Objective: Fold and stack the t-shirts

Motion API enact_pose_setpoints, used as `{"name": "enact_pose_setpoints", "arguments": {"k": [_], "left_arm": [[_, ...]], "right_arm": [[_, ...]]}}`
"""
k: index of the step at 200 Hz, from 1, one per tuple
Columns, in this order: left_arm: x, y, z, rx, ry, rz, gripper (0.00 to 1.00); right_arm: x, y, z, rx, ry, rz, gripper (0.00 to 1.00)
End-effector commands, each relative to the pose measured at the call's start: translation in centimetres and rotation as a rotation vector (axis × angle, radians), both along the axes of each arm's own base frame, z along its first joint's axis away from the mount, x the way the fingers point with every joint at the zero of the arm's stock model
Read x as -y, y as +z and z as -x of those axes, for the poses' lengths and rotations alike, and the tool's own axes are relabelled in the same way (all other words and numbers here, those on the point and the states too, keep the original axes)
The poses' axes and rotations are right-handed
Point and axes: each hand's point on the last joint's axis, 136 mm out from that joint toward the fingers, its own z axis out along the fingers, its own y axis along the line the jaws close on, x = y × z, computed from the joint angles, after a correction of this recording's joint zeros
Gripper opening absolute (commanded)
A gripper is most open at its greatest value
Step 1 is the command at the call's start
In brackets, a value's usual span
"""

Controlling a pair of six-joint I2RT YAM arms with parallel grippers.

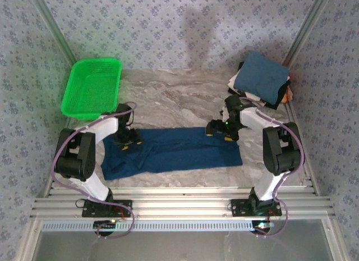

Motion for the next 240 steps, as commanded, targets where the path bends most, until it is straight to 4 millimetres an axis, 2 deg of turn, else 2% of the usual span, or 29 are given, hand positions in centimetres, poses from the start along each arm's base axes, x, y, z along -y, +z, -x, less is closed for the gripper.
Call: {"name": "enact_pose_setpoints", "arguments": {"k": [1,30,72,98,138,150,161,187,212,240], "left_arm": [[-0.5,-0.5,0.8,-0.018,-0.01,-0.01,0.6],[-0.5,-0.7,0.8,-0.017,-0.004,-0.007,0.6],[-0.4,-1.1,0.6,-0.031,0.001,-0.004,0.6],[-0.4,-1.1,0.4,-0.031,0.004,-0.008,0.6],[-0.4,-1.3,0.1,-0.039,-0.001,-0.012,0.6],[-0.4,-1.3,0.0,-0.044,-0.009,-0.019,0.6],[-0.6,-1.3,-0.2,-0.043,-0.011,-0.027,0.6],[-0.9,-1.5,-0.4,-0.054,-0.015,-0.046,0.6],[-1.1,-1.9,-0.7,-0.062,-0.023,-0.057,0.6],[-1.0,-1.6,-1.0,-0.053,-0.04,-0.052,0.6]], "right_arm": [[-1.8,0.6,-0.4,0.03,0.081,-0.025,0.95],[-3.5,0.9,1.7,0.017,0.146,-0.074,0.95],[-4.3,0.3,5.8,-0.049,0.224,-0.061,0.94],[-4.5,0.5,7.3,-0.04,0.238,-0.052,0.94],[-3.3,-0.3,9.2,-0.082,0.243,0.012,0.94],[-2.3,-0.4,9.6,-0.102,0.214,0.059,0.94],[-0.1,-0.8,9.4,-0.11,0.156,0.145,0.95],[3.4,-1.1,8.0,-0.116,-0.009,0.188,0.95],[5.0,-1.0,6.1,-0.112,-0.107,0.173,0.95],[5.2,0.3,4.2,-0.073,-0.161,0.121,0.94]]}}
